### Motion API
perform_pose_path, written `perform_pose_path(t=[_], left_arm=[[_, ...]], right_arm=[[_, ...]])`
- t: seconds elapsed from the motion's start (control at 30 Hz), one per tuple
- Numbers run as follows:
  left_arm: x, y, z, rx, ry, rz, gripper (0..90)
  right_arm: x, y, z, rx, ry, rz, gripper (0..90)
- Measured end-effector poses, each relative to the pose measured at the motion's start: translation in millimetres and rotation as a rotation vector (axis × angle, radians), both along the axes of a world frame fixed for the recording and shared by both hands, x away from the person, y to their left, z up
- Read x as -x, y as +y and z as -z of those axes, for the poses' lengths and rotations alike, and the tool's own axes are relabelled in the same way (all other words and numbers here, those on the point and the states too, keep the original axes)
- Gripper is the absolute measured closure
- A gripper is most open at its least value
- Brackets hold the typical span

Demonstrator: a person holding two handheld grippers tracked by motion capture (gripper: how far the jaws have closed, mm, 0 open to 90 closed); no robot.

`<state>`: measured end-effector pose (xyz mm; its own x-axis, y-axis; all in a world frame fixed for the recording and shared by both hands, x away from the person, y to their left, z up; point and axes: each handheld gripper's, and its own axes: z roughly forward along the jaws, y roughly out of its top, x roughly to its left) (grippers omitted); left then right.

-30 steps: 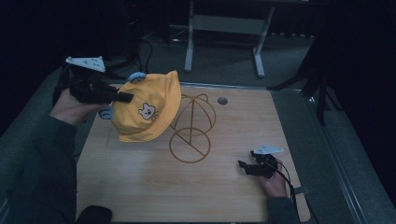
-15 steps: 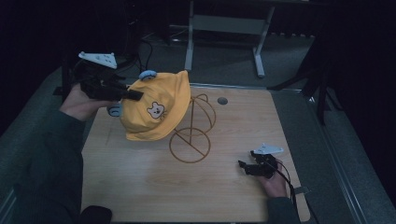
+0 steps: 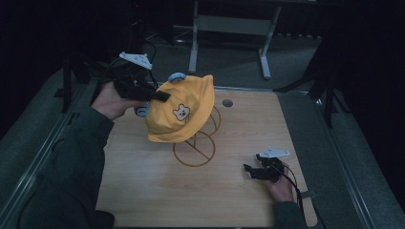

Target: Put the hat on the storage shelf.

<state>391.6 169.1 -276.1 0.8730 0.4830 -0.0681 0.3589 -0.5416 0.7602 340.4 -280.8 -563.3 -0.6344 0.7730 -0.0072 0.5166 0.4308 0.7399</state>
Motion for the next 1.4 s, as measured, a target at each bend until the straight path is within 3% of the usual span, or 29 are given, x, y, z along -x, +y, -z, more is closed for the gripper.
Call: perform_pose_path(t=[0.17,0.4,0.57,0.77,1.03,1.1,1.17,1.2,1.23,1.3,1.4], left_arm=[[-9.7,-21.6,3.4,-0.03,0.007,-0.021,83.1],[-21.6,-51.5,8.4,-0.097,-0.021,-0.068,80.8],[-24.7,-63.4,8.3,-0.096,-0.035,-0.078,76.5],[-26.9,-73.7,8.6,-0.104,-0.031,-0.068,71.9],[-23.7,-95.3,17.5,-0.185,-0.036,-0.042,71.3],[-24.6,-96.9,17.6,-0.177,-0.032,-0.047,69.0],[-24.8,-94.2,15.2,-0.155,-0.031,-0.055,61.3],[-23.7,-91.0,12.7,-0.131,-0.044,-0.067,48.3],[-21.8,-80.5,4.7,-0.055,-0.061,-0.1,42.3],[-21.3,-67.1,-4.3,0.024,-0.057,-0.124,36.8],[-19.1,-55.0,-11.7,0.047,-0.073,-0.145,34.1]], right_arm=[[0.0,0.0,0.0,0.0,0.0,0.0,26.3],[0.0,0.0,0.0,0.0,0.0,0.0,26.2],[0.0,0.0,0.0,0.0,0.0,-0.001,26.2],[0.0,-0.1,-0.1,0.001,0.001,-0.002,26.2],[0.0,-0.1,-0.1,0.001,0.001,-0.002,26.2],[0.0,0.0,0.0,0.0,0.0,-0.001,26.2],[0.0,0.0,0.0,0.0,0.0,-0.001,26.2],[0.0,0.1,0.0,0.0,0.0,-0.001,26.1],[0.0,0.1,0.0,-0.001,0.0,-0.001,26.1],[0.0,0.1,0.0,-0.001,0.0,-0.001,26.1],[0.1,0.1,0.0,-0.001,0.0,-0.001,26.1]])
